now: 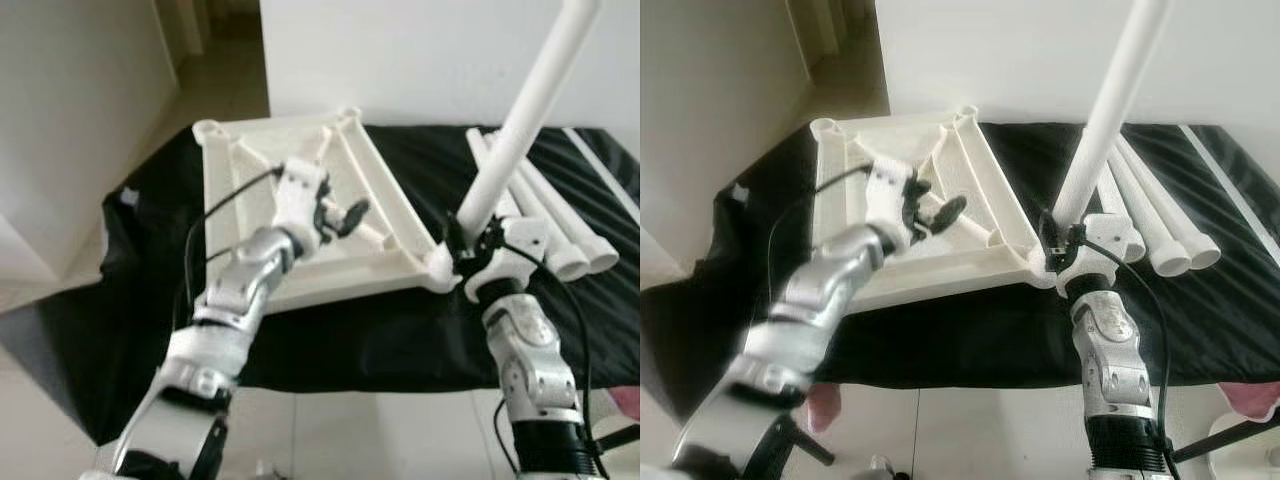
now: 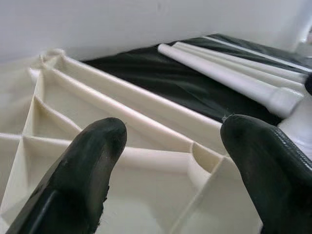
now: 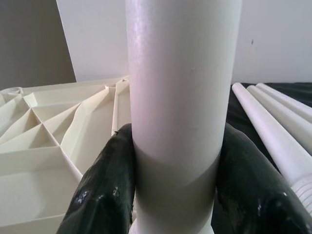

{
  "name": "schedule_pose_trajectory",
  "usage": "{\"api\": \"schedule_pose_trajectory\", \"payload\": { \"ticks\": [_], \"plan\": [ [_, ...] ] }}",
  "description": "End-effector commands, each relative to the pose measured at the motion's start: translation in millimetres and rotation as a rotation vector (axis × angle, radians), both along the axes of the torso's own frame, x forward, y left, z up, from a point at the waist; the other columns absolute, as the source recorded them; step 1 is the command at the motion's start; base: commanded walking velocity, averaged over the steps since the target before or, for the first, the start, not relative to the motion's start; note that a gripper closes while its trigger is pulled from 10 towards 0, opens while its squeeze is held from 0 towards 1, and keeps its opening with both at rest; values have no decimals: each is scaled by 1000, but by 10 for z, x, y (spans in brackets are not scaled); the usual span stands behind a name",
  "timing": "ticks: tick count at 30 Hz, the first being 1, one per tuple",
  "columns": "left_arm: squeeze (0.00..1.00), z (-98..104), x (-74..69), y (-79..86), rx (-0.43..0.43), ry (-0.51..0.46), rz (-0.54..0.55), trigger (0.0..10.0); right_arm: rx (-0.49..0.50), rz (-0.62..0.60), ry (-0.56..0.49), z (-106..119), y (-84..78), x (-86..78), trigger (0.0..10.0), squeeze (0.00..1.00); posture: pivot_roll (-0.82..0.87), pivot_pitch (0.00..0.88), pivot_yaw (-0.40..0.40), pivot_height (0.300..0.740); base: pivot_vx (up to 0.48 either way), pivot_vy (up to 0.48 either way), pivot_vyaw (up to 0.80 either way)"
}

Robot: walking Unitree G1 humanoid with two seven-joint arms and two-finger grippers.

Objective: Building children table

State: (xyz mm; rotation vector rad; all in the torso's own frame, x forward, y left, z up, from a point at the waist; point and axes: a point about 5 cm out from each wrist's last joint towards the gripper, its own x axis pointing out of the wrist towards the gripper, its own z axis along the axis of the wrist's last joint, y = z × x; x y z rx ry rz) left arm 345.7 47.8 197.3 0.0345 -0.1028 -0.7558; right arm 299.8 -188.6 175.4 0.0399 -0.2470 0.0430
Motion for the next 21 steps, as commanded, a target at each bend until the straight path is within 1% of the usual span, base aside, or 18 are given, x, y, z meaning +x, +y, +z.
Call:
{"api": "schedule_pose_trajectory", "payload": {
  "ticks": [1, 2, 3, 6, 9, 11, 13, 14, 15, 17, 19, 20, 21],
  "plan": [
    [0, -36, -193, -113, 31, -39, -219, 10000, 20, -33, 15, -91, -45, -13, 10000, 0, 13, 0, 8, 740, 0, 0, 0],
    [0, -74, -240, -126, 35, -41, -227, 10000, 24, -45, 28, -134, -65, -11, 10000, 0, 13, 0, 10, 740, 0, 0, 0],
    [0, -74, -240, -126, 35, -41, -227, 10000, 24, -45, 28, -134, -65, -11, 10000, 0, 13, 0, 10, 740, 0, 0, 0],
    [0, -164, -310, -138, 54, -36, -223, 10000, 18, -74, 59, -237, -129, 8, 10000, 0, 16, 0, 10, 740, 0, 0, 0],
    [0, -176, -311, -132, 53, -31, -216, 10000, 30, -77, 57, -247, -140, 20, 10000, 0, 15, 0, 14, 740, 0, 0, 0],
    [0, -188, -300, -109, 67, -31, -202, 10000, 47, -75, 43, -237, -142, 74, 10000, 0, 16, 0, 14, 740, 0, 0, 0],
    [0, -188, -300, -109, 67, -31, -202, 10000, 47, -75, 43, -237, -142, 74, 10000, 0, 16, 0, 14, 740, 0, 0, 0],
    [0, -205, -281, -100, 97, -36, -191, 10000, 70, -78, 18, -177, -140, 120, 10000, 0, 27, 0, 11, 740, 0, 0, 0],
    [0, -205, -281, -100, 97, -36, -191, 10000, 70, -78, 18, -177, -140, 120, 10000, 0, 27, 0, 11, 740, 0, 0, 0],
    [0, -259, -231, -106, 173, -40, -154, 10000, 116, -77, -34, -23, -135, 165, 10000, 0, 40, 0, 3, 740, 0, 0, 0],
    [0, -330, -172, -115, 247, -35, -96, 10000, 138, -82, -68, 67, -150, 172, 10000, 0, 47, 0, -1, 740, 0, 0, 0],
    [0, -373, -137, -126, 269, -13, -75, 10000, 142, -91, -81, 104, -170, 173, 10000, 0, 48, 0, -2, 740, 0, 0, 0],
    [0, -373, -137, -126, 269, -13, -75, 10000, 142, -91, -81, 104, -170, 173, 10000, 0, 48, 0, -2, 740, 0, 0, 0]
  ]
}}
